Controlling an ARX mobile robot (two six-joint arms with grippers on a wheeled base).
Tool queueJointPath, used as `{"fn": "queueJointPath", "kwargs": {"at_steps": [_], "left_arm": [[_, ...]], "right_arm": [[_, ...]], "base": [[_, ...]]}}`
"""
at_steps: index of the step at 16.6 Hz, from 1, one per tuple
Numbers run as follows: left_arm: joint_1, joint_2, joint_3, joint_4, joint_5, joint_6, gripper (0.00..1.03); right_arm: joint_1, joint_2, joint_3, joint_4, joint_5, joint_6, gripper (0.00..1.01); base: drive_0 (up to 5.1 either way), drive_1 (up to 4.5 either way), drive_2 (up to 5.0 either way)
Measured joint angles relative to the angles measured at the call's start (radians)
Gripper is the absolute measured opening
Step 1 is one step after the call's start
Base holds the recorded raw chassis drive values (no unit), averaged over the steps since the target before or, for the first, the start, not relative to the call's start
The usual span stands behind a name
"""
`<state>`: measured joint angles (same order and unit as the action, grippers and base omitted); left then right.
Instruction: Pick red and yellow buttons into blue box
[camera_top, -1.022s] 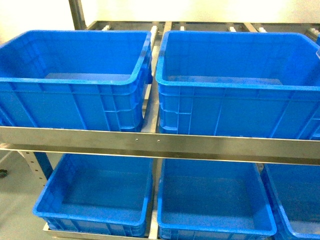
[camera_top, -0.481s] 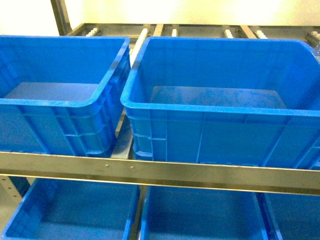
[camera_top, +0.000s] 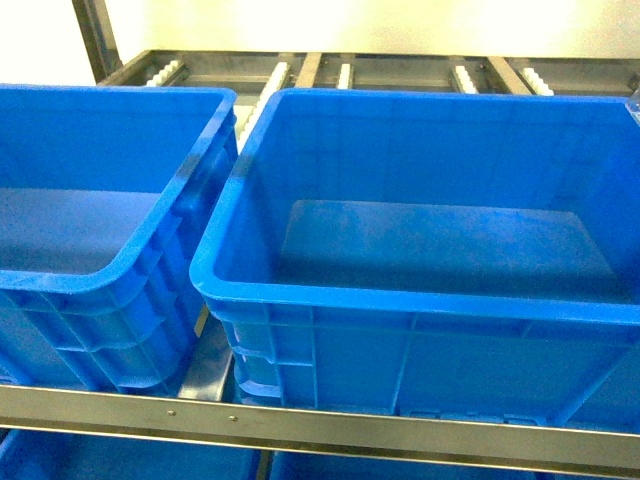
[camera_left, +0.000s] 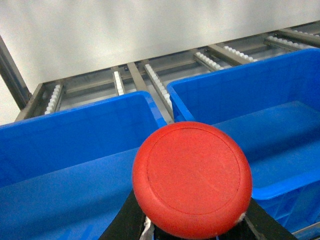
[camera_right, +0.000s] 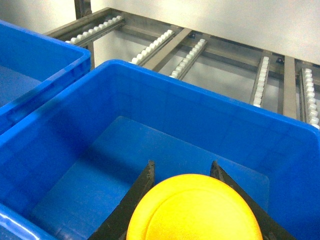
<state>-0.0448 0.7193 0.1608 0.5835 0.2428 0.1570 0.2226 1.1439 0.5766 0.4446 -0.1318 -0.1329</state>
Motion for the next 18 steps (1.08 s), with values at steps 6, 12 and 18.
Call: {"fn": "queueJointPath", "kwargs": {"at_steps": [6,12,18], "left_arm": [[0.002,-0.003,0.000,0.001,-0.004,0.000,0.24],[0.001,-0.001,0.000,0.000,-0.003,0.000,0.24],[0.001,-0.001,0.000,0.000,-0.002,0.000,0.24]], "right_arm": [[0.000,-0.001,0.000,-0.001,-0.004,0.000,0.29],[0.000,0.000,0.000,-0.002,-0.002,0.000,0.29],[0.000,0.010,0.003,0.012,-0.009,0.000,0.29]], "base": [[2.2,-1.41,-0.8],[0.0,0.00,0.0],[0.0,0.00,0.0]]}}
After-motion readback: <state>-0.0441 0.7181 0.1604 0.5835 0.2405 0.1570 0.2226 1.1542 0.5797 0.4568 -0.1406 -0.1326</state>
